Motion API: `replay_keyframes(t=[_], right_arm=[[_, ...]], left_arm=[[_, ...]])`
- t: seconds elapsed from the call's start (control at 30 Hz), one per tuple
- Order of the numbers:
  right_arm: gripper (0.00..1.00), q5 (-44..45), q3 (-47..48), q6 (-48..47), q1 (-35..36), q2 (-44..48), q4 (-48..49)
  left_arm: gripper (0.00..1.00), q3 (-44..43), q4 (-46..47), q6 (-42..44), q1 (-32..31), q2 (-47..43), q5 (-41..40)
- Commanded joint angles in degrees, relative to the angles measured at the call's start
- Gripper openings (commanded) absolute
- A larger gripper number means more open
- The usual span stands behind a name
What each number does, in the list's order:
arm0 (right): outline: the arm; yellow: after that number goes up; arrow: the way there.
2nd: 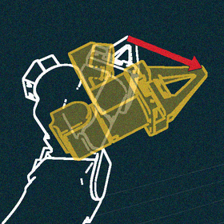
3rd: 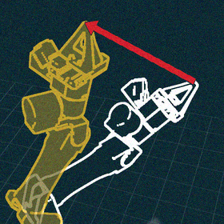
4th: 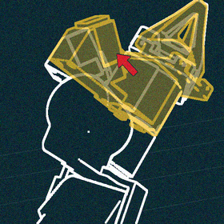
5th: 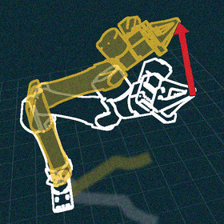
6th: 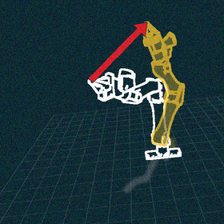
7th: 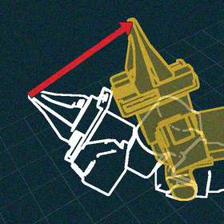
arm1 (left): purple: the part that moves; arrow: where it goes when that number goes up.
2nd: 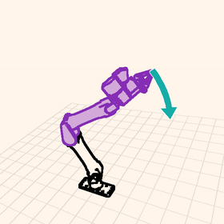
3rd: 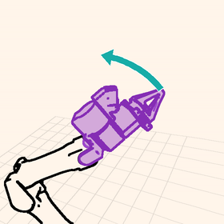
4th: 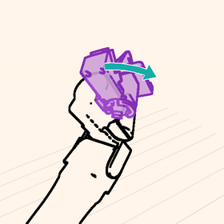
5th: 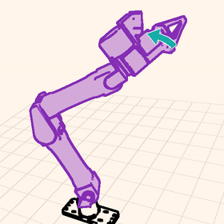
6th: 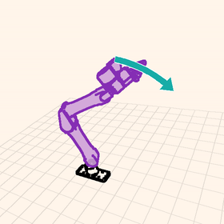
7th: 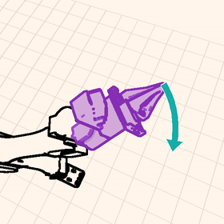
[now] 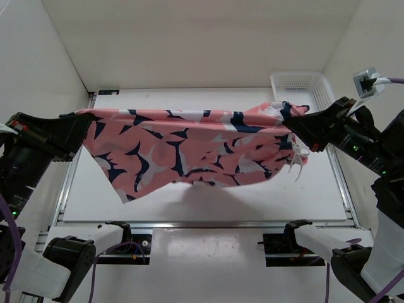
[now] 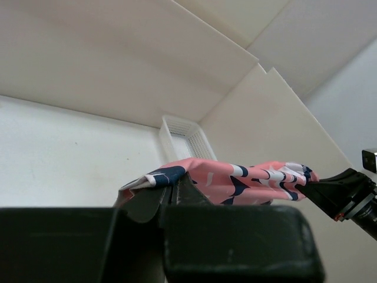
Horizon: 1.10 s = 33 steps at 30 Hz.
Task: Fold and stack the shorts
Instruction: Fold the shorts
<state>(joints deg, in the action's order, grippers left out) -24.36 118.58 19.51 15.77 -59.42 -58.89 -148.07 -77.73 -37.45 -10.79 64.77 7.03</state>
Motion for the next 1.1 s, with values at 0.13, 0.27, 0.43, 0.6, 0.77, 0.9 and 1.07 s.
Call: replay_keyframes(t=[0.13,0.27,0.43,0.6,0.77,0.9,1.07], right_arm=[[0.00,25.7,-2.0,-0.2,-2.4,0.4,-9.9],[0.00,27.7,-14.0,1.0,-2.4,-2.6,-3.8],[0.00,27.7,-25.4,2.2,-2.4,-12.2,6.4],[0.00,29.0,-24.2,2.7,-3.6,-34.2,16.3],[0.00,27.2,-9.5,3.9,-4.9,-55.0,17.1],[0.00,21.7,1.4,3.9,-5.4,-64.9,14.3],[0.00,19.8,3.4,3.9,-5.4,-67.3,14.3]], left_arm=[[0.10,2.1,5.8,4.1,2.8,5.9,-19.2],[0.10,7.0,9.2,6.2,2.8,14.5,-17.0],[0.10,8.8,13.5,8.1,4.5,28.1,-14.0],[0.10,4.6,17.9,8.7,7.0,45.9,-12.7],[0.10,-4.7,17.9,10.2,10.3,62.0,-10.2],[0.10,-0.9,20.8,8.4,14.1,64.3,-4.3],[0.10,1.6,21.3,9.0,12.6,61.2,-1.8]])
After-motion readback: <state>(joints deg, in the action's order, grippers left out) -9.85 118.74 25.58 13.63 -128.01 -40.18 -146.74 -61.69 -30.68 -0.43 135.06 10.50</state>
